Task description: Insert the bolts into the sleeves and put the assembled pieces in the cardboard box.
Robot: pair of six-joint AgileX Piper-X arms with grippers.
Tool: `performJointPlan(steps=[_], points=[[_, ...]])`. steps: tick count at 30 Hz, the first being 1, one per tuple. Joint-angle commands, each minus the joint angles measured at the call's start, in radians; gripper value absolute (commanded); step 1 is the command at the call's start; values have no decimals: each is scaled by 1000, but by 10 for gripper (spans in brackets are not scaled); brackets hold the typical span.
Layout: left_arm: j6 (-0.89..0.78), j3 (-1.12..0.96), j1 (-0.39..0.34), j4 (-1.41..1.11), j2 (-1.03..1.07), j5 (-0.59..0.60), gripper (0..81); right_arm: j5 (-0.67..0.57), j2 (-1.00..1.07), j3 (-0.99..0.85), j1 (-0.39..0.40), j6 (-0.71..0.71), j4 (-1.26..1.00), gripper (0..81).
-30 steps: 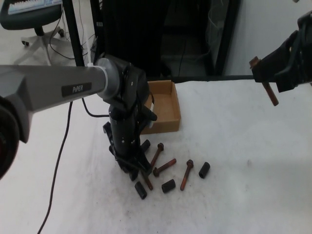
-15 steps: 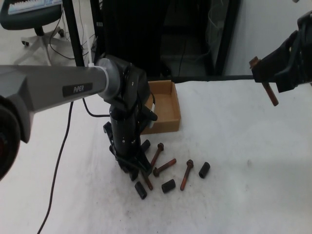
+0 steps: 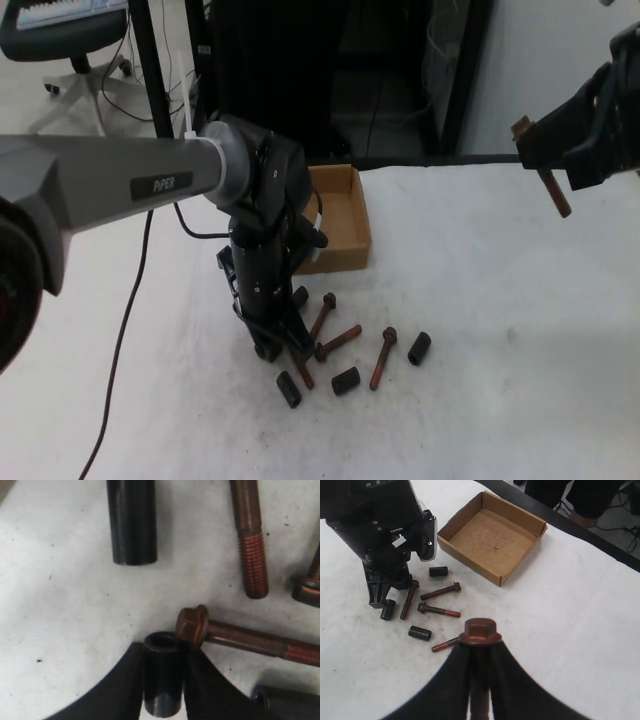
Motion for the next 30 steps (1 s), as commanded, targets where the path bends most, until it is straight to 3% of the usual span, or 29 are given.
performJointPlan(steps=[1,23,25,27,30], points=[[6,6,2,-52,21,-48,221,-15,-6,-5,-4,-5,2,8],[6,6,2,-105,21,-48,229,-15,-6,-2,-4,-19,10,8],[6,6,2,-108,21,-48,157,-9,-6,-2,-4,-19,10,8],[6,6,2,-108,21,-48,9,-7,-6,-2,-4,-29,6,8],[10,6,2,-113,9,-48,3,-7,-6,-2,-4,-29,-30,8]])
